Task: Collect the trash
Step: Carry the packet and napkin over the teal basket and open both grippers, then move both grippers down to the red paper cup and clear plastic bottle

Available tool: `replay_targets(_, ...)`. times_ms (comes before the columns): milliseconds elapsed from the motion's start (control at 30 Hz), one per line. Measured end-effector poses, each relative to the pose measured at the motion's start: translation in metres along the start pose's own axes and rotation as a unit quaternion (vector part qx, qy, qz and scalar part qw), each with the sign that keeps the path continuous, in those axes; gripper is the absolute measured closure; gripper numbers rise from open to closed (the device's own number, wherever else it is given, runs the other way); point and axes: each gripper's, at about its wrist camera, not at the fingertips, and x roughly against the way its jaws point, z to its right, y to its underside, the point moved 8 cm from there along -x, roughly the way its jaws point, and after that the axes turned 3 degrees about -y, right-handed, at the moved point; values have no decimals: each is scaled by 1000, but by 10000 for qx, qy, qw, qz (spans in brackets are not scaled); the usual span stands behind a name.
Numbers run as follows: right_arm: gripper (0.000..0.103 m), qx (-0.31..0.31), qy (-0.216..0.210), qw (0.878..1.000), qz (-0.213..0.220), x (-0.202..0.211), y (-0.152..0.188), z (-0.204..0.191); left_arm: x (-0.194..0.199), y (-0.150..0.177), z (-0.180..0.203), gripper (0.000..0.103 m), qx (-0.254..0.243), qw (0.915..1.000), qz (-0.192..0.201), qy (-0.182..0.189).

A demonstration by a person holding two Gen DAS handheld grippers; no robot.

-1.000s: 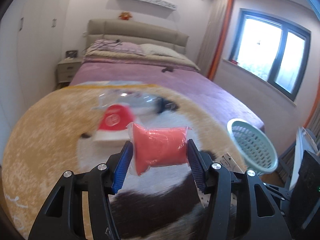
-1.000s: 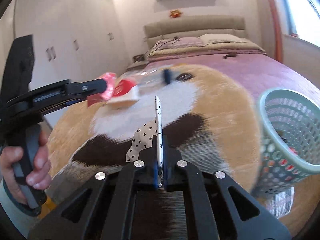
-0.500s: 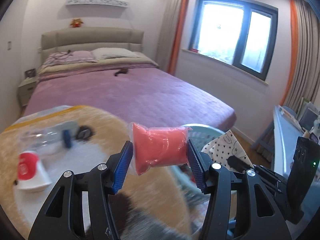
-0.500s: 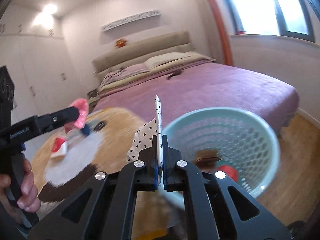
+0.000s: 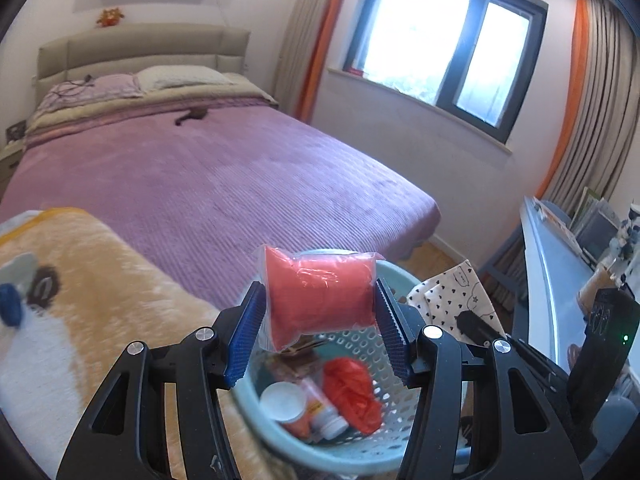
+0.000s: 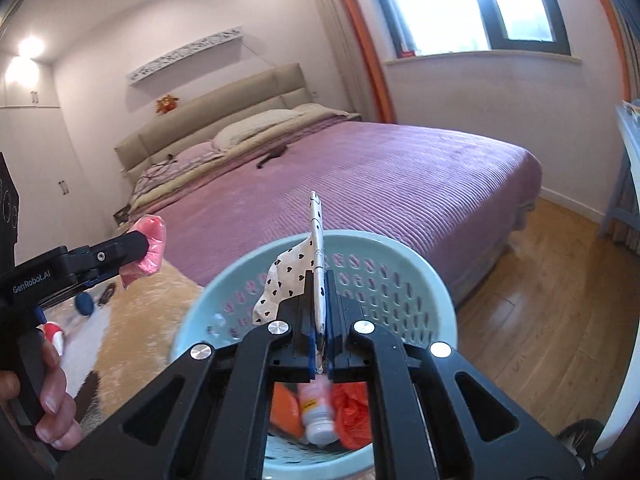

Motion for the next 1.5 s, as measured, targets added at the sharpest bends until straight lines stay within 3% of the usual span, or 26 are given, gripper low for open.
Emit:
replay_targets(467, 101, -153, 338, 9978, -558, -41, 24, 25, -61, 23, 17, 48, -82, 9975, -697, 85)
replay_targets(633, 97, -189, 284, 9965, -767, -47, 27, 25, -56, 21, 15, 29, -57, 9978, -660, 34)
replay_targets(700, 88, -214, 262, 9962, -808, -47, 29, 24, -48, 18, 13, 23, -54, 9984, -562, 2)
replay_targets(800, 60, -141, 302, 9966, -750, -42, 26, 20, -36, 12, 11, 23, 21, 9989, -464, 50)
replay_targets(833, 56, -104, 285, 9971, -695, -39, 25, 16, -30, 11, 8, 23, 55, 9990, -435, 63)
replay_targets(1100, 55, 121, -11, 9984, -560, -8, 21, -21, 31, 4, -15, 23, 357, 9992, -34, 153)
replay_targets(1233, 49, 302, -220, 9981, -499, 7, 20, -51, 70, 4, -36, 23, 455, 9986, 256, 48)
replay_targets(1500, 47, 939, -816, 9910, -488, 31, 34, -147, 161, 15, -98, 20, 954, 9907, 943, -249)
